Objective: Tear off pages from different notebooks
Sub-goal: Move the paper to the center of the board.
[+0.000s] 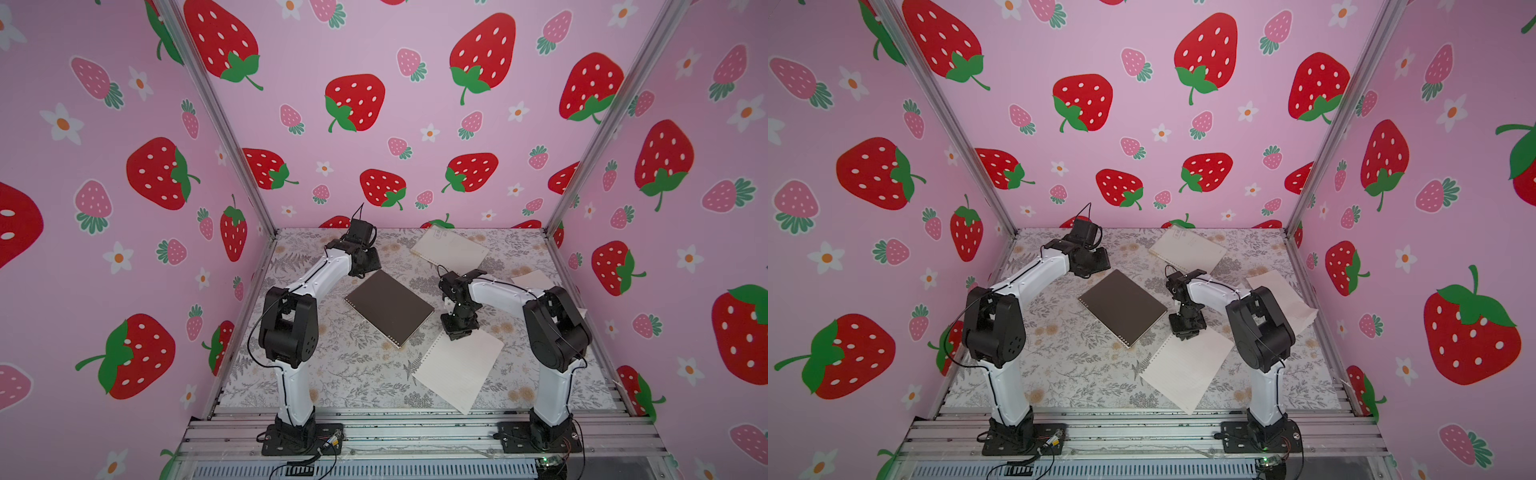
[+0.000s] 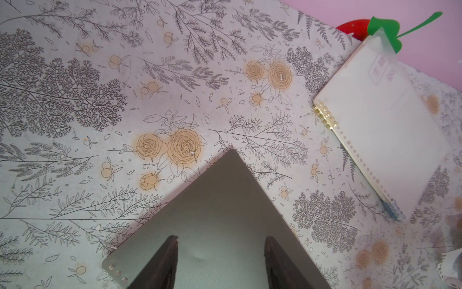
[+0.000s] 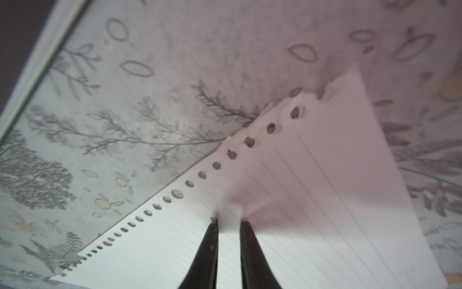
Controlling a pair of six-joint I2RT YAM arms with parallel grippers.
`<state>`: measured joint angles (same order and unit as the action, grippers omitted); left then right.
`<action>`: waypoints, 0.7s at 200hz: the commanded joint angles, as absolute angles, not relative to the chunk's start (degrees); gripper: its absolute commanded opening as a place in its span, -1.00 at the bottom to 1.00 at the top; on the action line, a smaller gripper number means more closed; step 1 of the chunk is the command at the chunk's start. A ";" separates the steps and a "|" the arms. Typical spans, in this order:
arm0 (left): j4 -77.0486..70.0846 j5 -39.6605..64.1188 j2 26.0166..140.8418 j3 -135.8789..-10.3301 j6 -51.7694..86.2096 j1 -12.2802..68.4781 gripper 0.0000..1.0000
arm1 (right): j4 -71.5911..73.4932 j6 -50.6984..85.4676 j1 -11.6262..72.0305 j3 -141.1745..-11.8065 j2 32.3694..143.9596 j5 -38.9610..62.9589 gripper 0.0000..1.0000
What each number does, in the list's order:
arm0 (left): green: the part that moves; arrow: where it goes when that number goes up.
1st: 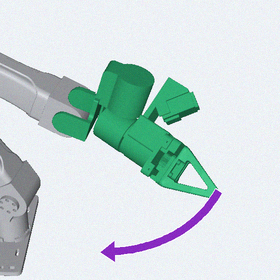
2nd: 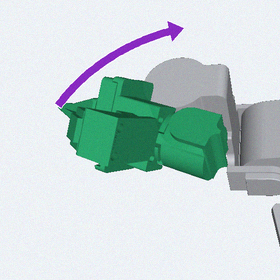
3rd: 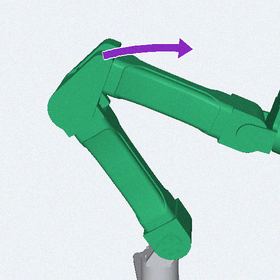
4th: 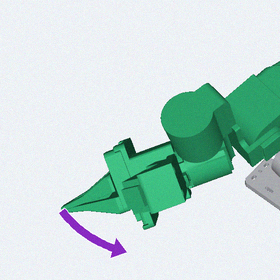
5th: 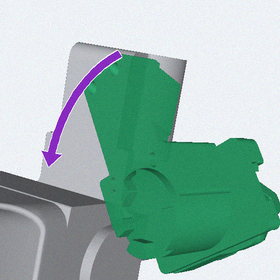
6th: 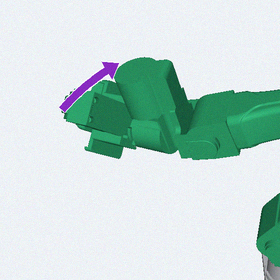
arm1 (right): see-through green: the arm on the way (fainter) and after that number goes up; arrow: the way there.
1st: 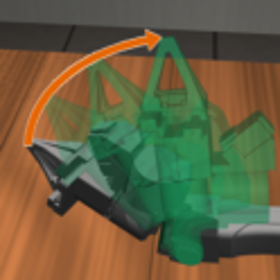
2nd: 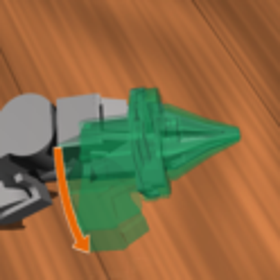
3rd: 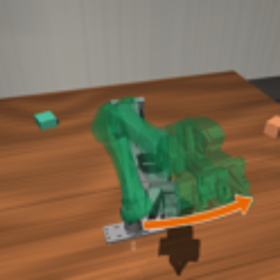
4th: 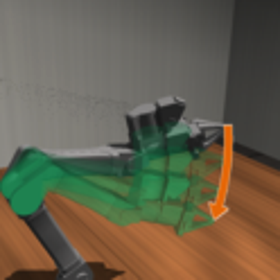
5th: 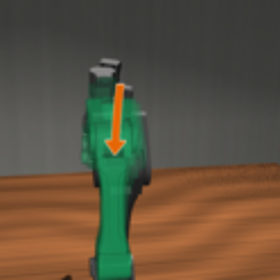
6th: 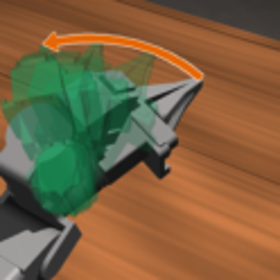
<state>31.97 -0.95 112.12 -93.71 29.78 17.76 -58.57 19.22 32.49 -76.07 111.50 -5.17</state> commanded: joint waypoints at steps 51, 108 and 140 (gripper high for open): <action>33.48 -2.50 111.10 -95.80 29.44 18.19 0.16 | -54.16 14.21 26.98 -84.72 119.73 -13.12 -0.62; 34.25 -3.44 111.11 -96.69 29.44 18.19 0.18 | -53.48 11.13 26.97 -97.71 125.85 -8.57 -0.62; 34.68 -3.45 111.79 -97.87 29.42 18.18 0.18 | -51.43 9.89 27.28 -99.79 125.98 -2.43 -0.62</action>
